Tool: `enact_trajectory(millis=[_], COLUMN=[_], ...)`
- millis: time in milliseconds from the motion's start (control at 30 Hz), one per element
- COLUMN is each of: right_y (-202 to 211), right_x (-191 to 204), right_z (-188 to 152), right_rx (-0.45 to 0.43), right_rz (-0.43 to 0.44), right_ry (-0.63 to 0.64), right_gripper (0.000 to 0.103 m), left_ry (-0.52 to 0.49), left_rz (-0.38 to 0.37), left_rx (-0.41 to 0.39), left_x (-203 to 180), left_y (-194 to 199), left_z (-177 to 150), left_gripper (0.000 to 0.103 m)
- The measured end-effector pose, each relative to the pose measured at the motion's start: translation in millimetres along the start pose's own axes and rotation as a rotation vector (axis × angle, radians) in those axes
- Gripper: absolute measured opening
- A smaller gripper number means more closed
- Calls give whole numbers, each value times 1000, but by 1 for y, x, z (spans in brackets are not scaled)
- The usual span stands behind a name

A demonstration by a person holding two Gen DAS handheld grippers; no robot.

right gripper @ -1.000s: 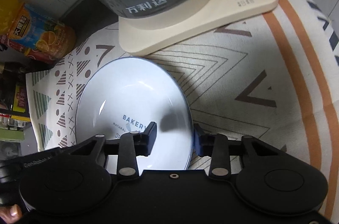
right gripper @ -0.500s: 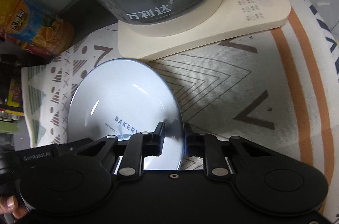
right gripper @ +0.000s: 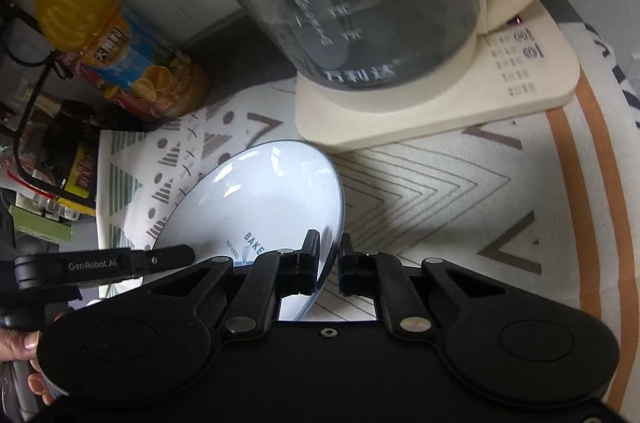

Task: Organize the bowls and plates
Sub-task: 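Close the right tool on the 'BAKERY' plate rim and lift it, then carry the 'BAKERY' plate over the plate stack and lower it on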

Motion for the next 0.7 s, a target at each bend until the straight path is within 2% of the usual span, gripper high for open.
enact_trajectory(millis=[400, 700], right_y=[22, 28], right_x=[45, 89], right_z=[-3, -20], right_rx=[-87, -111], right_rz=[3, 2], right_ry=[27, 50], right_gripper=[9, 9], left_ry=[-3, 18], left_rz=[-47, -61], left_rx=[-70, -103], left_x=[23, 63], left_y=[52, 86], left_z=[5, -3], left_gripper=[14, 14])
Point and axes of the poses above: each gripper's, at about its wrist camera, not at the fingertips, and y roughly against the way its jaws point, x to its left, z to its top, the point moved 7 cm from there along -y, roughly the way its jaws point, and after that the axes turned 4 degrees about y, right-handed, at the moved point
